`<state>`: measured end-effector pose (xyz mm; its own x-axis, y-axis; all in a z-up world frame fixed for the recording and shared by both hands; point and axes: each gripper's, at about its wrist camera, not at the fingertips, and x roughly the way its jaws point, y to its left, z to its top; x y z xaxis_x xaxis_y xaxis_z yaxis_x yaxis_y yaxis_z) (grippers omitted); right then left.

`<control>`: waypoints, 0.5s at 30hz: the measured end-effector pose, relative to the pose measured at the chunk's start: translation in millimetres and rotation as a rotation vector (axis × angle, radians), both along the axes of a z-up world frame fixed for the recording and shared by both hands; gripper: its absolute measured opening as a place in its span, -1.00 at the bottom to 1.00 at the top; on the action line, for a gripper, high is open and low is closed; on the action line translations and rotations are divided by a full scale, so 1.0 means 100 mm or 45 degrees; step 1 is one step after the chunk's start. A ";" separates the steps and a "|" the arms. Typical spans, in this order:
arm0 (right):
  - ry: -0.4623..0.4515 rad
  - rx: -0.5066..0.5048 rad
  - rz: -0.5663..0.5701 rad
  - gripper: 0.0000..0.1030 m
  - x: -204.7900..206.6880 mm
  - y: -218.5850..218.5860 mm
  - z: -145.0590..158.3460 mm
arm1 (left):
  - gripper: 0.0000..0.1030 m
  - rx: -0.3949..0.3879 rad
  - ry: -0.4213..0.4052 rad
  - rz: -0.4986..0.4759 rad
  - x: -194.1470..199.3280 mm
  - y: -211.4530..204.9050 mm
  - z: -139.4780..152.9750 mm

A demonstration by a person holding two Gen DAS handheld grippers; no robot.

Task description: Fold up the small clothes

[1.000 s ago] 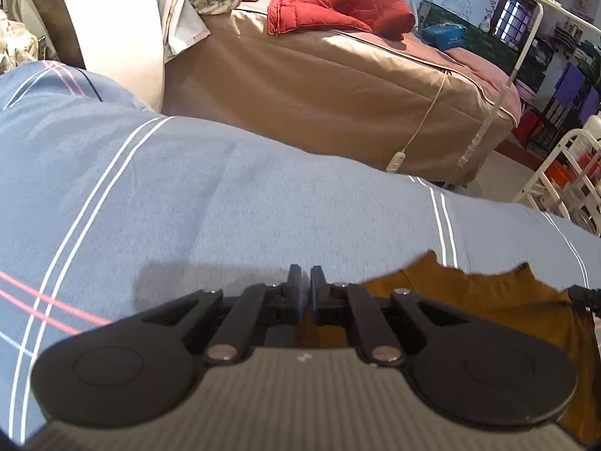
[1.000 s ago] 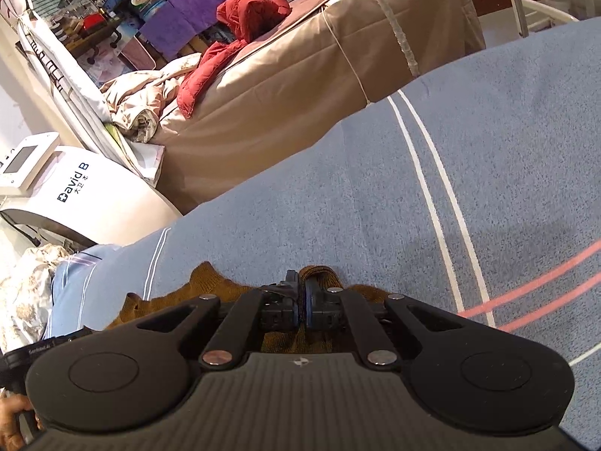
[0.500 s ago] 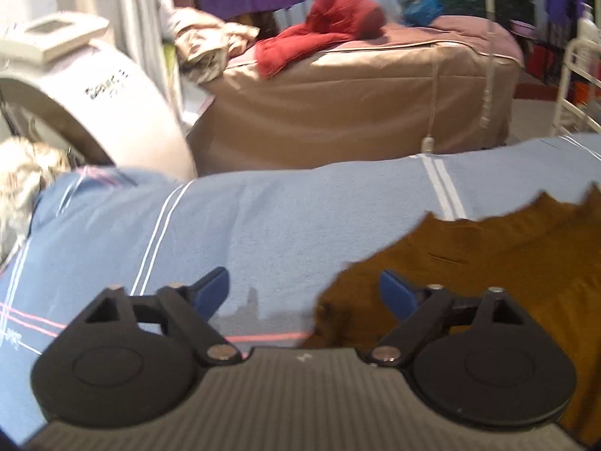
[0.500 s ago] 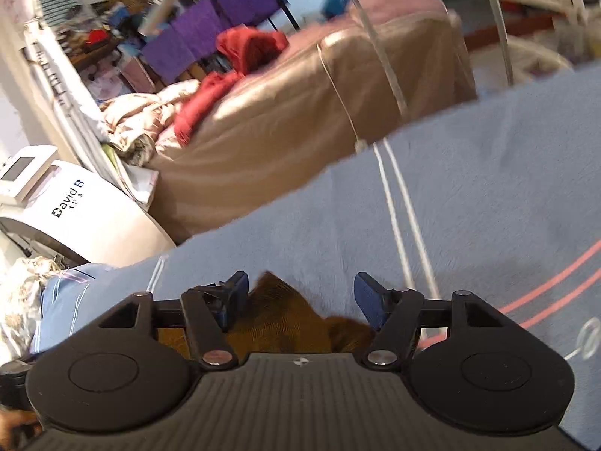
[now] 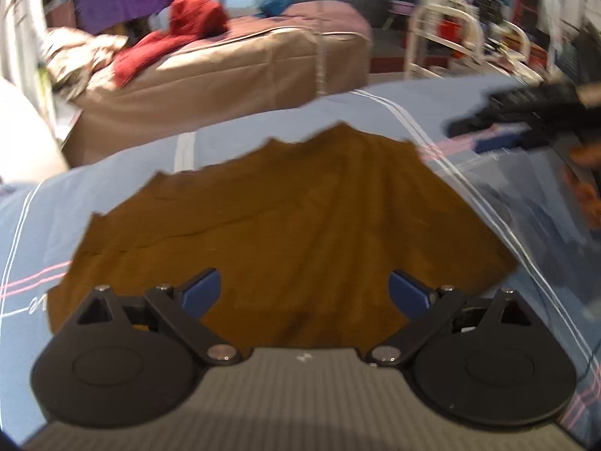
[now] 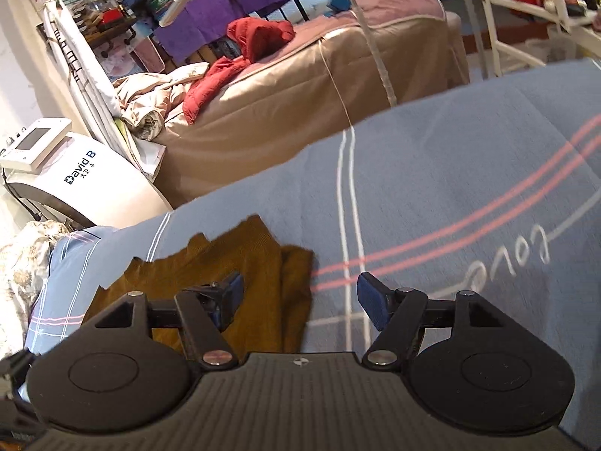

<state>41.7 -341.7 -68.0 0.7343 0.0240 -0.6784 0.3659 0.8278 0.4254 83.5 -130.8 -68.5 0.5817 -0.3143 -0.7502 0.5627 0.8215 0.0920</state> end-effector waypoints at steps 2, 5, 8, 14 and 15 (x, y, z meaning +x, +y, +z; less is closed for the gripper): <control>0.000 0.006 0.012 1.00 -0.08 0.01 -0.01 | 0.80 0.119 -0.114 -0.100 -0.39 -0.32 -0.13; 0.014 0.010 0.034 1.00 -0.15 0.01 -0.06 | 0.63 0.270 -0.239 -0.289 -0.84 -0.77 -0.36; 0.030 0.014 0.056 1.00 -0.17 -0.01 -0.12 | 0.61 0.394 -0.416 -0.346 -1.04 -1.16 -0.58; -0.030 0.071 0.111 1.00 -0.06 -0.04 -0.13 | -0.17 0.428 -0.463 -0.400 -0.94 -1.54 -0.82; -0.041 0.085 0.121 1.00 -0.03 -0.05 -0.13 | -0.38 0.409 -0.428 -0.397 -0.89 -1.57 -0.80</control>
<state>39.1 -346.7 -81.4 0.7480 0.1387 -0.6490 0.2727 0.8273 0.4912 -5.1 -287.4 -148.1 0.7214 -0.2961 -0.6260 0.6712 0.5217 0.5267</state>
